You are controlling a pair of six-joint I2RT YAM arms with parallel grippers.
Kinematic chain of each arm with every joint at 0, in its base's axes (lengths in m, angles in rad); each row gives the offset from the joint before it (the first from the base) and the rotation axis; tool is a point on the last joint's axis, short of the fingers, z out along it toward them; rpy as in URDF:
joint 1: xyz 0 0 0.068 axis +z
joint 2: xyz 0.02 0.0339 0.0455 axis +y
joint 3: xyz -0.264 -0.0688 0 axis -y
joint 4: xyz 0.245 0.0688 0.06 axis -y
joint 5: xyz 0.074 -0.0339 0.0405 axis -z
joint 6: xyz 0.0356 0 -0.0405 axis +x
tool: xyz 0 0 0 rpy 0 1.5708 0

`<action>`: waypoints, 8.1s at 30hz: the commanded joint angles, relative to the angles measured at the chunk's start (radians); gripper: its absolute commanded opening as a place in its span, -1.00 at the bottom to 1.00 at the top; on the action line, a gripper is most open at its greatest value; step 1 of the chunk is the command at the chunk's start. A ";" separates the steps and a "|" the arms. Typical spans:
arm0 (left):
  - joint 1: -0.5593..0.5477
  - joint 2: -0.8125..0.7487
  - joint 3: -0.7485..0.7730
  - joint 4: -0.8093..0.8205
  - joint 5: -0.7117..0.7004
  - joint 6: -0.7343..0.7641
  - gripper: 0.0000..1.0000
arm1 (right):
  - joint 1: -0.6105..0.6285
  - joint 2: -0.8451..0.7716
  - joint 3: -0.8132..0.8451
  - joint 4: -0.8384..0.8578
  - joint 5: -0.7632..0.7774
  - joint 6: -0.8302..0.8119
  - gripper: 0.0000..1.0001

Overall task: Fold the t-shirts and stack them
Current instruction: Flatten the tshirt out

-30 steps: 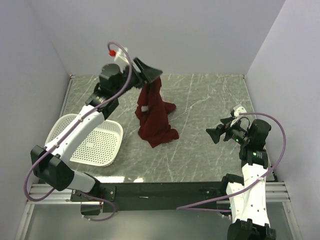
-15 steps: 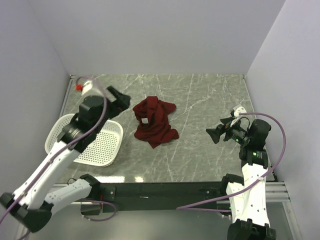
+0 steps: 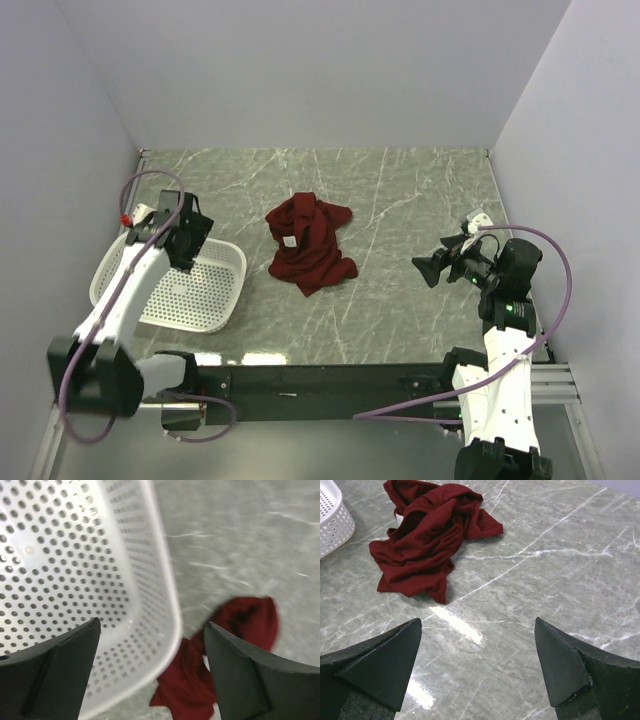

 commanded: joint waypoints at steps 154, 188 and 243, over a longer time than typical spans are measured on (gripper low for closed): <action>0.184 -0.495 -0.357 0.575 0.713 0.936 0.99 | 0.967 1.385 1.023 -0.174 0.699 0.510 0.12; 0.184 -0.508 -0.369 0.599 0.787 0.932 0.99 | 0.817 1.003 0.975 -0.304 0.552 0.029 -1.00; -0.686 0.696 0.250 0.635 0.296 0.849 -0.48 | -0.023 0.715 0.464 -0.318 0.194 -0.174 -0.96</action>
